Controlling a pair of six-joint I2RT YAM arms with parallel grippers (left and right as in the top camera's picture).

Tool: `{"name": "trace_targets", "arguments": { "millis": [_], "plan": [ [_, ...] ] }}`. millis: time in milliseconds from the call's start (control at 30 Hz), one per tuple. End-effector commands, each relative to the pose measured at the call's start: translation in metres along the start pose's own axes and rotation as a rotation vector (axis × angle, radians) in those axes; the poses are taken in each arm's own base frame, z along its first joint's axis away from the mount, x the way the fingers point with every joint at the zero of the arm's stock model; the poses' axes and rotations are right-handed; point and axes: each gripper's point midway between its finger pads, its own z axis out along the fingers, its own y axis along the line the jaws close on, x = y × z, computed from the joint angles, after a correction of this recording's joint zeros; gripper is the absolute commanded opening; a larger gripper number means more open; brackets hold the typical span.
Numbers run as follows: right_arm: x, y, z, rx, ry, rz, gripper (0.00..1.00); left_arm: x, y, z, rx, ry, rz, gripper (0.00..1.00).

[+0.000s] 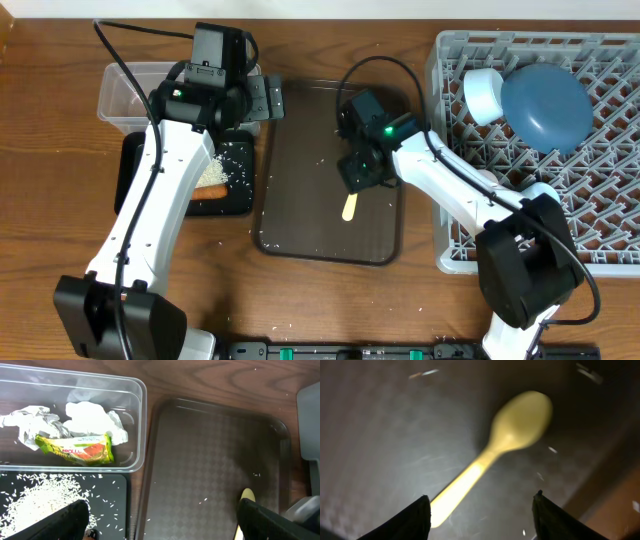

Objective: Sort waste into correct bins and load items into the dishwasher rack
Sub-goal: 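Carry the yellow spoon right and drop it into the dish rack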

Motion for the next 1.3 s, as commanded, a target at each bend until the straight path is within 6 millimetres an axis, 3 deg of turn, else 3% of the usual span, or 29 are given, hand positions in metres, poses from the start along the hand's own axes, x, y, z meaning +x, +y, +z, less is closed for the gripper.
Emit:
{"name": "trace_targets", "arguments": {
  "millis": [0, 233, 433, 833, 1267],
  "plan": [
    [-0.001, -0.020, 0.011, 0.084, -0.003, 0.282, 0.61, 0.001, 0.003, 0.004, -0.010, 0.010, -0.004, 0.96],
    [0.007, -0.031, 0.030, 0.095, 0.046, 0.388, 0.62, 0.001, 0.003, 0.004, -0.010, 0.010, -0.004, 0.96],
    [-0.011, -0.033, 0.036, -0.001, 0.009, 0.509, 0.61, 0.001, 0.003, 0.004, -0.010, 0.010, -0.004, 0.96],
    [0.006, -0.010, 0.104, -0.116, 0.139, 0.551, 0.50, 0.001, 0.003, 0.004, -0.010, 0.010, -0.004, 0.96],
    [0.003, -0.009, 0.107, -0.146, 0.136, 0.553, 0.11, 0.001, 0.003, 0.004, -0.010, 0.010, -0.004, 0.96]
  ]
}}
